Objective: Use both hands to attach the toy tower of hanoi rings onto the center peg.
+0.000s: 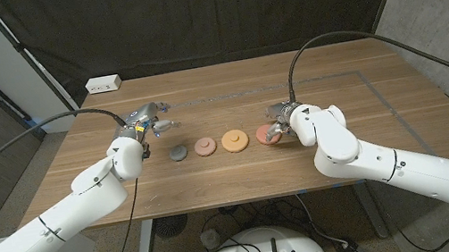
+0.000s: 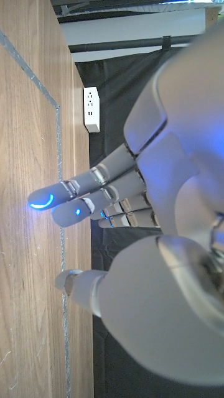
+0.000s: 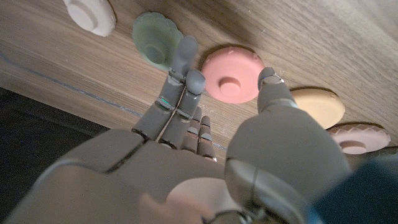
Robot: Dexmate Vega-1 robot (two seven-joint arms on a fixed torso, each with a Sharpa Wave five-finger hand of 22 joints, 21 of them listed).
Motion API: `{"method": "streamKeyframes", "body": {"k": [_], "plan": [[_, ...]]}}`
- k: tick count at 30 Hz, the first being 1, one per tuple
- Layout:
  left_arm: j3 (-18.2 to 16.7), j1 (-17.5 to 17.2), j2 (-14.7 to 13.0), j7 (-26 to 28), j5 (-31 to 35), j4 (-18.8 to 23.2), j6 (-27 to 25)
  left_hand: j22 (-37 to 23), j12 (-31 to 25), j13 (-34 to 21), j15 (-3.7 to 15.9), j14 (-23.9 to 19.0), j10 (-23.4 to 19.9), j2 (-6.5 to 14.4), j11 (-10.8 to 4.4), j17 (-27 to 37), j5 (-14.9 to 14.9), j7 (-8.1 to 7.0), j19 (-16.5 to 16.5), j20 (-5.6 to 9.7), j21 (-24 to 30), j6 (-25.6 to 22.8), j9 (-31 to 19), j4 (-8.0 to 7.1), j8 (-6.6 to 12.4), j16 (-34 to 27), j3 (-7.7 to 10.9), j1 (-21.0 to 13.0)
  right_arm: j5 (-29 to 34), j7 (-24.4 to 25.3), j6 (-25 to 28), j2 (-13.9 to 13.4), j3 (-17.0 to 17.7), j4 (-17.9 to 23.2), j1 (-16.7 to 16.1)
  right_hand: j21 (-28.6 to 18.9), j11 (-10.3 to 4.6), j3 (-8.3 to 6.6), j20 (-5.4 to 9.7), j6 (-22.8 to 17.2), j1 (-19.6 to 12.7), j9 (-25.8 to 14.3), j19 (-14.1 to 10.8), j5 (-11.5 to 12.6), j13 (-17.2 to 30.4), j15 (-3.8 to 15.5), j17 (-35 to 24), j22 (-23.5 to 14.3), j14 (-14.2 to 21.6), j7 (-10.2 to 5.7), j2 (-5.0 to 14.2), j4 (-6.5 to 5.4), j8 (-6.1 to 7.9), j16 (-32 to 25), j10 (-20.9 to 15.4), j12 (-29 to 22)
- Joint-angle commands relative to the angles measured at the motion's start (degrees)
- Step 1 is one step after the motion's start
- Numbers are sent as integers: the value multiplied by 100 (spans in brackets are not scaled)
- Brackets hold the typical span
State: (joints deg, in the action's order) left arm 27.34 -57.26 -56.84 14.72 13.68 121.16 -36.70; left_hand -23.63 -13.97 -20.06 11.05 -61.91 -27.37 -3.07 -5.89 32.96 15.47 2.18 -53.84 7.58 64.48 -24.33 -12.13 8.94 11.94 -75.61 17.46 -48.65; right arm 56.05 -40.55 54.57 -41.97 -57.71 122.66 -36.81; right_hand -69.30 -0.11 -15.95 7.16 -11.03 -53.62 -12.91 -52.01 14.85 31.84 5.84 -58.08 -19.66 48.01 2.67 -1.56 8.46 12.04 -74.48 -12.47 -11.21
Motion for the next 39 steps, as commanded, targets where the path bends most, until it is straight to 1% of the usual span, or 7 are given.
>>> {"method": "streamKeyframes", "body": {"k": [1,5,10,11,21,33,39], "plan": [[-18,-18,-2,27,-26,-29,39,2,3,-15,144,25,-76,35,7,18,25,2,32,441,43,-21,-13,16,-16,-52,-15,-13,159,-252,-55,150,6,-199,25,-27,6,41,500,17,21,-12,47,4,13,655,-3,-7,-33,-32,63,-3,10,-7,27,-3],[0,3,4,8,-25,-46,39,16,5,-22,144,23,-80,39,9,16,26,-3,36,441,58,-21,-14,15,-17,-64,-18,-10,138,-266,-74,194,34,-274,19,-41,-23,66,502,62,41,-7,69,11,3,657,53,34,-70,-40,70,-6,-4,17,-23,-28],[24,33,19,-3,-18,-68,43,27,9,-28,143,55,-85,44,9,-18,27,1,42,441,77,-21,-14,13,-18,-43,-21,-7,125,-306,-84,242,33,-366,39,-106,-22,102,503,79,42,2,83,26,-18,659,74,86,-64,-43,88,5,0,-21,-53,-41],[30,39,22,-4,-13,-72,40,34,14,-33,144,61,-84,45,-10,-26,29,3,43,441,94,-22,-14,15,-19,-47,-23,-6,117,-312,-93,248,33,-384,46,-120,-31,105,503,83,42,2,75,27,-19,659,86,80,-72,-43,88,6,-1,-14,-57,-42],[65,94,40,-32,-6,-126,52,85,31,-55,144,70,-99,50,14,-37,37,0,72,440,172,-30,-16,19,-21,-91,-34,-6,83,-358,-113,321,-3,-528,124,-146,-38,115,503,77,38,5,86,33,-26,659,84,95,-59,-41,96,10,5,-38,-70,-46],[33,77,35,-12,-45,-171,113,126,52,-72,144,88,-106,61,-17,-51,45,-1,104,440,265,-37,-17,19,-24,-127,-39,-4,127,-479,-73,349,-110,-575,205,-174,-52,126,503,81,41,7,92,40,-33,659,87,116,-48,-41,114,8,7,-57,-134,-67],[14,48,29,5,-71,-180,137,176,64,-80,143,59,-112,66,5,-23,52,2,131,441,308,-43,-17,21,-25,-186,-40,-6,175,-534,-51,355,-150,-574,211,-209,-61,130,503,77,28,10,102,50,-40,661,74,137,-32,-45,132,15,13,-86,-139,-64]]}}
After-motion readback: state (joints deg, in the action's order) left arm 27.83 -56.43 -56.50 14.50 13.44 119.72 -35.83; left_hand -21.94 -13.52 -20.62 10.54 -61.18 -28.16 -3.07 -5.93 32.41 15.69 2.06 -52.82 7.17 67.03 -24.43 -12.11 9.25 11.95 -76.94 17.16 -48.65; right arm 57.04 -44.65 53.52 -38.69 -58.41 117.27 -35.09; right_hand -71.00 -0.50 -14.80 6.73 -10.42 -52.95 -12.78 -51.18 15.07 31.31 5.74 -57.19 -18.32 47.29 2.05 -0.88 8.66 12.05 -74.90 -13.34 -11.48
